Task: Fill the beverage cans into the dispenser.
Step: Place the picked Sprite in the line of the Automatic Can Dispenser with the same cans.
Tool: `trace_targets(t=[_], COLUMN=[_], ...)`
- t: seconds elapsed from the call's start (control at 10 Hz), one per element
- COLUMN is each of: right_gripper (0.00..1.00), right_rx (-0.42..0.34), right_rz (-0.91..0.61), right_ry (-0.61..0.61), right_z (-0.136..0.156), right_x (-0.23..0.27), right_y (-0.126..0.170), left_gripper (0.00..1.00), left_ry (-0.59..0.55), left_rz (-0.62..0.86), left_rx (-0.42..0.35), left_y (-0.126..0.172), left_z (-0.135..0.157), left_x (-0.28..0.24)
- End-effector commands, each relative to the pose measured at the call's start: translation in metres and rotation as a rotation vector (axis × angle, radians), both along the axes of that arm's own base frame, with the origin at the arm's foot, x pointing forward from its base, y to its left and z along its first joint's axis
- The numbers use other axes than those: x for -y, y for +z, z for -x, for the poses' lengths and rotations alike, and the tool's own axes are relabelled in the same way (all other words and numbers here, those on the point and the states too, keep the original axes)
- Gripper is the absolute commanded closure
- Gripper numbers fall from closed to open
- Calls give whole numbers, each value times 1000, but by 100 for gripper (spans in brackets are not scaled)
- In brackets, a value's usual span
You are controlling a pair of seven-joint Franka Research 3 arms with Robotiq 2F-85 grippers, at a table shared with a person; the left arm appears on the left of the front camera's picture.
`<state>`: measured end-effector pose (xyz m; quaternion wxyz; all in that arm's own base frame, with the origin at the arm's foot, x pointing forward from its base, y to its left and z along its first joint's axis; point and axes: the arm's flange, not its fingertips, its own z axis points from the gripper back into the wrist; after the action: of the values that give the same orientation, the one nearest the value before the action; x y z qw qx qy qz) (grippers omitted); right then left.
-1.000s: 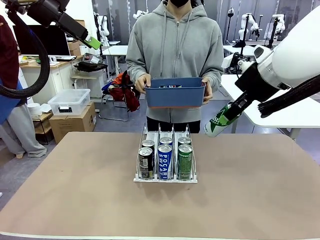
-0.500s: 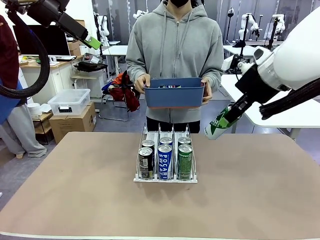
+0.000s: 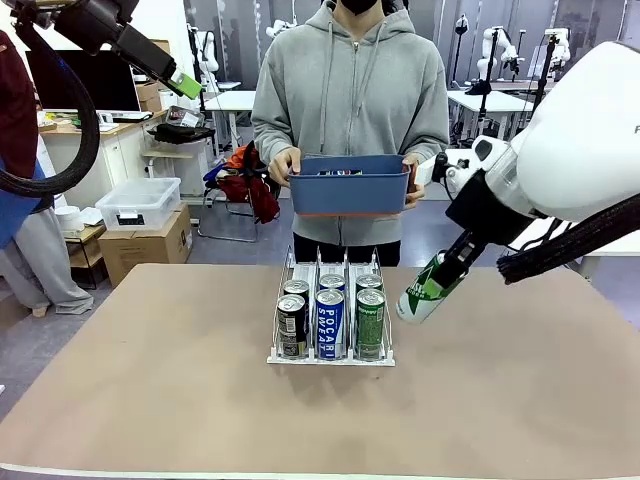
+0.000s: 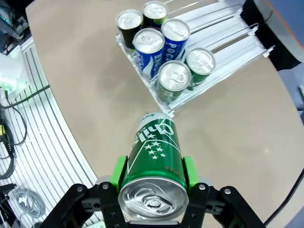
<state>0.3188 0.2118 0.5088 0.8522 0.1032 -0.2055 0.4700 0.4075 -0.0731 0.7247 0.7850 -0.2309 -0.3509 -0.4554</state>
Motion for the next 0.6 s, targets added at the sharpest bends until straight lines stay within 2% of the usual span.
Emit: trace_targets(t=[0.0,0.3,0.5], right_gripper=[42,42,42], right_rx=[-26,-90,-94], right_rz=[12,28,36], right_ry=[0,-9,-90], right_z=[0,-2,-5], right_x=[-15,-35,-50], right_y=[-6,-27,-40], left_gripper=[0,0,0], left_ry=[-2,-2,-2], left_rz=[-2,-2,-2], left_rx=[-1,-1,-1], left_y=[-1,-1,-1], left_z=[1,1,1], left_x=[-1,-1,-1])
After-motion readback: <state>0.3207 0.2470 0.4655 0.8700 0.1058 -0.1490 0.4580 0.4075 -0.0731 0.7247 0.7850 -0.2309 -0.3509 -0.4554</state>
